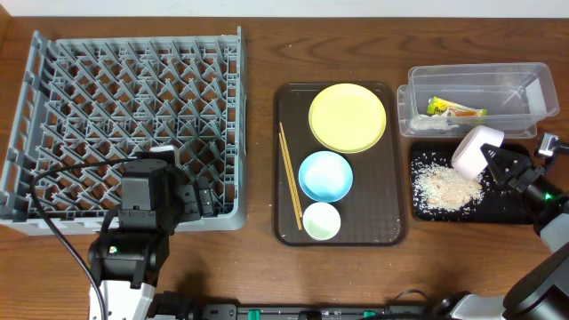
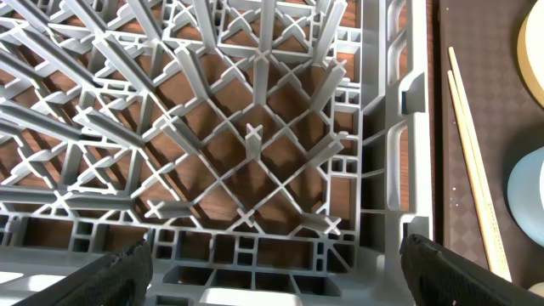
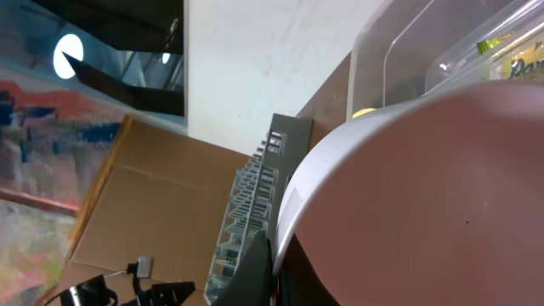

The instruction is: Sort waste into correct bins and load items into the dishwasher rack

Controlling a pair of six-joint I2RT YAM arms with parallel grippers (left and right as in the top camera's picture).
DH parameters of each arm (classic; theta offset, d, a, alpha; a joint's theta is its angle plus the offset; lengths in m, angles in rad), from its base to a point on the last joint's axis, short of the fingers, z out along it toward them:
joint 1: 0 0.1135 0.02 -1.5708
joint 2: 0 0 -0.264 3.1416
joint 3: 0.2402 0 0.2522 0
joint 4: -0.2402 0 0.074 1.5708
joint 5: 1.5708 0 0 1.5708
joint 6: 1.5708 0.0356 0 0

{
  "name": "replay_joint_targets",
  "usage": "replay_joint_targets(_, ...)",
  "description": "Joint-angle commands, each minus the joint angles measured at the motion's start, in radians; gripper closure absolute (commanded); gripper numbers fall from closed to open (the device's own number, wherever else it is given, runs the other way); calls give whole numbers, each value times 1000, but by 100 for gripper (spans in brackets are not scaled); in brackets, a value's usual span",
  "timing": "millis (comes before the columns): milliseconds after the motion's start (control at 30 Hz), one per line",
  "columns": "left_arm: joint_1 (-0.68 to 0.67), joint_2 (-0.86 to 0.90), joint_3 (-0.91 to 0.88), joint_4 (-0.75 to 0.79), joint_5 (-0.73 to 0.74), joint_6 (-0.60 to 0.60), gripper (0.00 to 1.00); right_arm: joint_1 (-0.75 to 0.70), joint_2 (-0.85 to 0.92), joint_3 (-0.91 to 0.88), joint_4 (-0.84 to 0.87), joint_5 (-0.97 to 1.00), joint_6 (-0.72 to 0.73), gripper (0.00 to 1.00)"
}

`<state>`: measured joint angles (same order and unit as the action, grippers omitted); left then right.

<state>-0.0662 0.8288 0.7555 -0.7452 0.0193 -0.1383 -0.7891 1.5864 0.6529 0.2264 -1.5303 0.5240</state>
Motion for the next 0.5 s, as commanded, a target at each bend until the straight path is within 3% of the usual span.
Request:
replay_joint_targets(0,6,0,21,2,-5,-14,5,47,-14,6,27,-31,16,99)
replay_joint_targets(167,6,0,21,2,-5,-14,5,185,-37,6,277,-31,172,99)
replay_joint_targets(367,6,0,21,2,-5,-14,5,359,-42,19,975,-18,626,99)
replay_joint_targets(467,6,0,21,3,-5,-14,5,429,-42,53,1190,-2,779,98)
